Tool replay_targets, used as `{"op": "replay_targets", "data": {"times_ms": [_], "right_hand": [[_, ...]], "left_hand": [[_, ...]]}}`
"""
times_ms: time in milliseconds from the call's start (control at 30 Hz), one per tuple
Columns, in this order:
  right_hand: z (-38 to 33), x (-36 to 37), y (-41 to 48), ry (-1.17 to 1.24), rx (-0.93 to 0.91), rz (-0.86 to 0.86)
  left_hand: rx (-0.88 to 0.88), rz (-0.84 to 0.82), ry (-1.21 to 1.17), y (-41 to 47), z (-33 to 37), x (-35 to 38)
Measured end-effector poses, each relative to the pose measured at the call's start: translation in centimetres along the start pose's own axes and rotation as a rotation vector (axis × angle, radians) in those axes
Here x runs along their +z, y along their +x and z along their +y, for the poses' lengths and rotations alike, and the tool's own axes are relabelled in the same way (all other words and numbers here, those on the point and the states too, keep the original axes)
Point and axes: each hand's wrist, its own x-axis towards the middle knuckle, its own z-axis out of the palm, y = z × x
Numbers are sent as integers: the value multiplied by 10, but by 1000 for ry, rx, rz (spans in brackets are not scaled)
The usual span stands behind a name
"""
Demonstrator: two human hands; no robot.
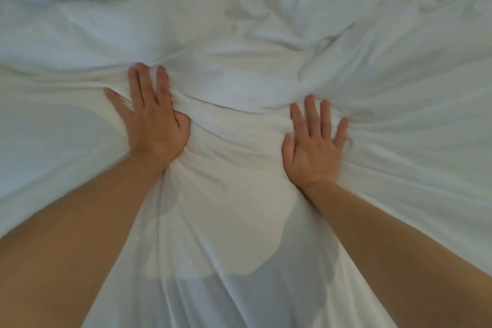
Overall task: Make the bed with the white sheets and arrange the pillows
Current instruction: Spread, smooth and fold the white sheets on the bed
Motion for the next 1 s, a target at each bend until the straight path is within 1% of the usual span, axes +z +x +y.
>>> {"op": "replay_targets", "data": {"times_ms": [133,300,400,467,500,567,633,733,800,867,1000], "right_hand": [[1,-3,-6,-8,-2,-10],[-3,-27,-21,11,-15,-22],[-7,-53,-16,102,-39,-42],[-20,-67,10,201,-16,-53],[-28,-72,26,254,13,-94],[-41,-75,55,262,81,-265],[-45,-64,71,159,119,-405],[-42,-47,81,115,143,-510],[-41,-42,87,125,160,-560],[-39,-39,95,132,167,-578],[-36,-32,101,120,183,-609]], "left_hand": [[16,48,-7,-8,-3,0],[55,75,-1,-20,-9,-15],[25,112,-15,-11,-9,-40],[38,191,-52,13,-2,-66],[62,232,-54,29,3,-80],[108,270,8,68,13,-102],[101,228,167,110,21,-118],[22,160,305,165,30,-131],[-14,102,265,181,37,-136],[-4,88,156,183,43,-144],[112,180,39,149,28,-163]]}}
